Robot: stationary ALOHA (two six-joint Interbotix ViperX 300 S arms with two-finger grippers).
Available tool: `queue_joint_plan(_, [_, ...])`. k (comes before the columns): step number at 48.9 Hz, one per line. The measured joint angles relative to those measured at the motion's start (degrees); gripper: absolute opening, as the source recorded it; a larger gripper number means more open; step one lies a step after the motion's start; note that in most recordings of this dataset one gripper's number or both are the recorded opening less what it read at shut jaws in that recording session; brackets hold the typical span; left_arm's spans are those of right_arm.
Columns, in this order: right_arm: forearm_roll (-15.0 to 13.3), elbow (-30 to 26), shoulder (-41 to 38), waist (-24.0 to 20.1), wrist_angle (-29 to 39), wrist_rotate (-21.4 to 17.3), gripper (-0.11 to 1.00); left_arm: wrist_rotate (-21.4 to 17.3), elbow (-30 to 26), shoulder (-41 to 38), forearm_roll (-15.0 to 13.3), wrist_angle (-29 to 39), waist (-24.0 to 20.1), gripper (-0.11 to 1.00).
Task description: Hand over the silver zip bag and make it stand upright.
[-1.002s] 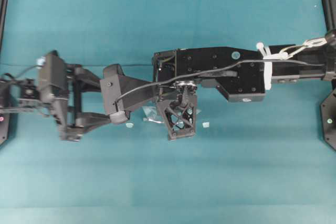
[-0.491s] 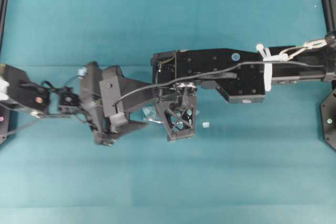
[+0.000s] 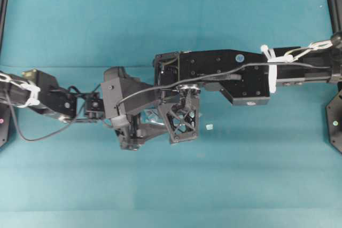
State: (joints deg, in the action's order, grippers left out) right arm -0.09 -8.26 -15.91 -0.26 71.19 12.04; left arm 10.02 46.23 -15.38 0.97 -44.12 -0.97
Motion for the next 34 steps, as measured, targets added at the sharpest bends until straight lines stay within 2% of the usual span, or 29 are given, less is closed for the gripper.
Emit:
queue_joint_plan(26, [0.0, 0.7, 0.09, 0.0, -0.26, 0.0, -0.03, 0.62, -0.26, -2.2, -0.09, -1.05, 0.0, 0.93])
queue_joint_plan(34, [0.0, 0.79, 0.0, -0.09, -0.53, 0.0, -0.03, 0.62, -0.44, -2.29, 0.0, -1.05, 0.09, 0.87])
